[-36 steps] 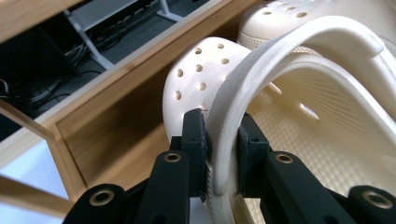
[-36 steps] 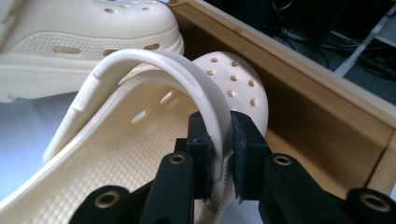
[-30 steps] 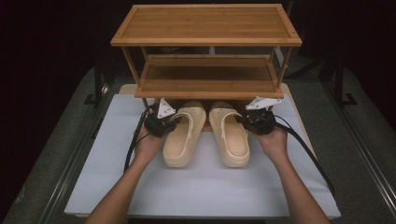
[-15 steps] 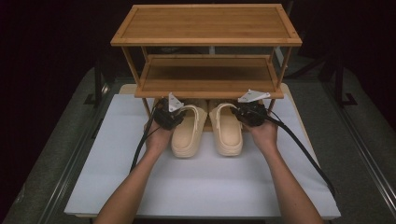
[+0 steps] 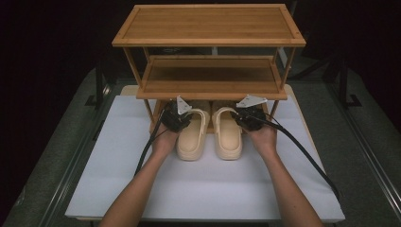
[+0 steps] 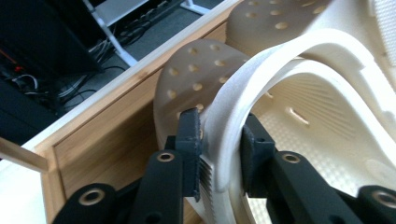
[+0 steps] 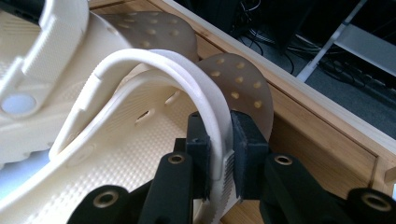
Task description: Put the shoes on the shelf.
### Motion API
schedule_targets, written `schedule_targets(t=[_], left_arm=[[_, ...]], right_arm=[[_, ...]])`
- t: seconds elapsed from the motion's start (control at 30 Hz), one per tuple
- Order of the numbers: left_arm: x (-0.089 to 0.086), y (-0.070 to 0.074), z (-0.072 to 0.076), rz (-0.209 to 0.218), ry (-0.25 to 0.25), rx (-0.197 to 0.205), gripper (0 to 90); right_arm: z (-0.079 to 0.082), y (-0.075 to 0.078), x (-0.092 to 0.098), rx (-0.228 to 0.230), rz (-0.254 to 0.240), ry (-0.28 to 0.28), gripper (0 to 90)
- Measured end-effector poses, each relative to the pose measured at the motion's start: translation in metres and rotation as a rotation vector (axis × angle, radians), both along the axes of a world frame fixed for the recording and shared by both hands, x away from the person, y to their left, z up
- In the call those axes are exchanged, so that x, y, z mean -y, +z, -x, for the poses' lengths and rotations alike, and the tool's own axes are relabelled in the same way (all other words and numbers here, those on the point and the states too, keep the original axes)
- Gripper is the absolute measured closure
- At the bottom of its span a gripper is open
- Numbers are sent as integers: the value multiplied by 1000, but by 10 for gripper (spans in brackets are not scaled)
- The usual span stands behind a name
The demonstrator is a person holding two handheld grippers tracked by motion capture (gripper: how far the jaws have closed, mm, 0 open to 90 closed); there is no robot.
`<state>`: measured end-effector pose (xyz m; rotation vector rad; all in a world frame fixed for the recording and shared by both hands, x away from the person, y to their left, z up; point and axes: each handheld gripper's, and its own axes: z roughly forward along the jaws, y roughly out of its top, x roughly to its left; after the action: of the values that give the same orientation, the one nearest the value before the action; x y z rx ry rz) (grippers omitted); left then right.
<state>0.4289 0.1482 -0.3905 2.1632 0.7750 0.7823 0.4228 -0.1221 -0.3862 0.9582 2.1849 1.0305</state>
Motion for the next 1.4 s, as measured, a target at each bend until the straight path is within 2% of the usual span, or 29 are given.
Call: schedule_targets(t=[0.07,0.17,0.27,0.33,0.4,0.57,0.73,0.8,0.97,1.13,1.2,1.3,1.4], left_arm=[[-2,2,0,37,-19,-22,667],[-4,4,1,43,-35,-51,554],[-9,5,4,48,-51,-81,454],[-12,8,7,64,-58,-86,397],[-17,11,11,88,-72,-101,336],[-29,21,23,127,-109,-123,283],[-44,24,37,178,-150,-177,215],[-50,22,42,176,-162,-195,191],[-64,14,56,189,-183,-209,179],[-75,-1,70,179,-199,-235,168],[-77,-9,74,176,-203,-252,157],[-77,-20,76,170,-205,-271,123],[-72,-27,75,140,-212,-284,97]], right_arm=[[1,0,0,5,7,7,765],[2,1,2,-9,-2,16,726],[4,2,6,-50,-25,29,593],[6,1,8,-58,-27,33,549],[10,1,13,-74,-50,41,508],[19,5,25,-100,-92,42,444],[30,8,38,-133,-143,61,382],[36,7,42,-145,-142,62,358],[50,2,50,-172,-129,78,335],[66,-4,54,-198,-131,92,279],[71,-7,53,-213,-113,95,249],[76,-17,50,-234,-115,114,190],[76,-23,47,-244,-109,120,166]])
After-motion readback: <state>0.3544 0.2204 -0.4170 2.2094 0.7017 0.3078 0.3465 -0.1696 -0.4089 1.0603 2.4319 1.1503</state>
